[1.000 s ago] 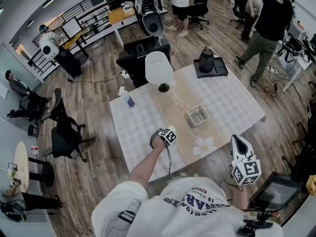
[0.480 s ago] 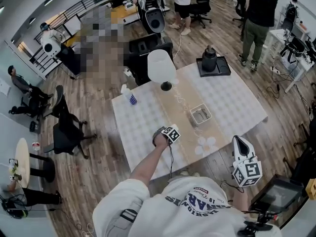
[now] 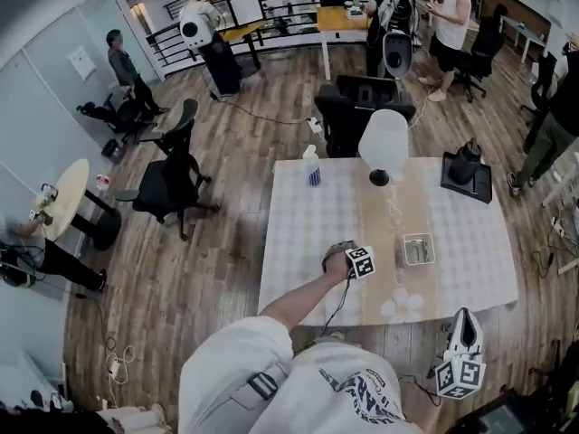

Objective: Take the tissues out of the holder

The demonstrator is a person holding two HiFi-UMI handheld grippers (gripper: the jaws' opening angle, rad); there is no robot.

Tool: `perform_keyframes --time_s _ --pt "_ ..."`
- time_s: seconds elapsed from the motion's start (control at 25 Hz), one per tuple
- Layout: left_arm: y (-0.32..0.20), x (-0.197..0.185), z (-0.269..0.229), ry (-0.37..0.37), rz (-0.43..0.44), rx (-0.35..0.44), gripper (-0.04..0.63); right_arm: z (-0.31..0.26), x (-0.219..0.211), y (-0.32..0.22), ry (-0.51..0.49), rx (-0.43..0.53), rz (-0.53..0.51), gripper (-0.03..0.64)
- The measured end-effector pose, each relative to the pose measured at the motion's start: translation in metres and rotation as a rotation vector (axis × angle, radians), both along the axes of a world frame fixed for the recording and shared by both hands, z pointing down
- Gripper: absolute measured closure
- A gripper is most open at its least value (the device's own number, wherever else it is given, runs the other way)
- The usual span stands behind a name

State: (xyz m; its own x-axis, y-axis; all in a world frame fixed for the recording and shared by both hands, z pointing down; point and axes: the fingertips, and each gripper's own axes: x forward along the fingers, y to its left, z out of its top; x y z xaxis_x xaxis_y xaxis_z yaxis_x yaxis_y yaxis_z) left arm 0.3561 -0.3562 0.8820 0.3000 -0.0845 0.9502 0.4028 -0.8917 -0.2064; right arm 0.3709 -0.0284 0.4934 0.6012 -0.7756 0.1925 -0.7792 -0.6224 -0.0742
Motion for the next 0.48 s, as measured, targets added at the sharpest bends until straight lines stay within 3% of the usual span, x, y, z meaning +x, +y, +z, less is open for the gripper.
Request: perform_keyframes --time_s 0.24,0.48 --pt "0.013 -0.002 -0.049 0.092 0.047 0.009 0.249 0.004 -0.002 -0.01 -0.014 0.016 -0.036 0.607" --pt "0.02 -0.002 -0.152 0.407 0.009 0.028 0.25 0.009 -0.003 -0.047 -0.02 0.015 -0.139 0.607"
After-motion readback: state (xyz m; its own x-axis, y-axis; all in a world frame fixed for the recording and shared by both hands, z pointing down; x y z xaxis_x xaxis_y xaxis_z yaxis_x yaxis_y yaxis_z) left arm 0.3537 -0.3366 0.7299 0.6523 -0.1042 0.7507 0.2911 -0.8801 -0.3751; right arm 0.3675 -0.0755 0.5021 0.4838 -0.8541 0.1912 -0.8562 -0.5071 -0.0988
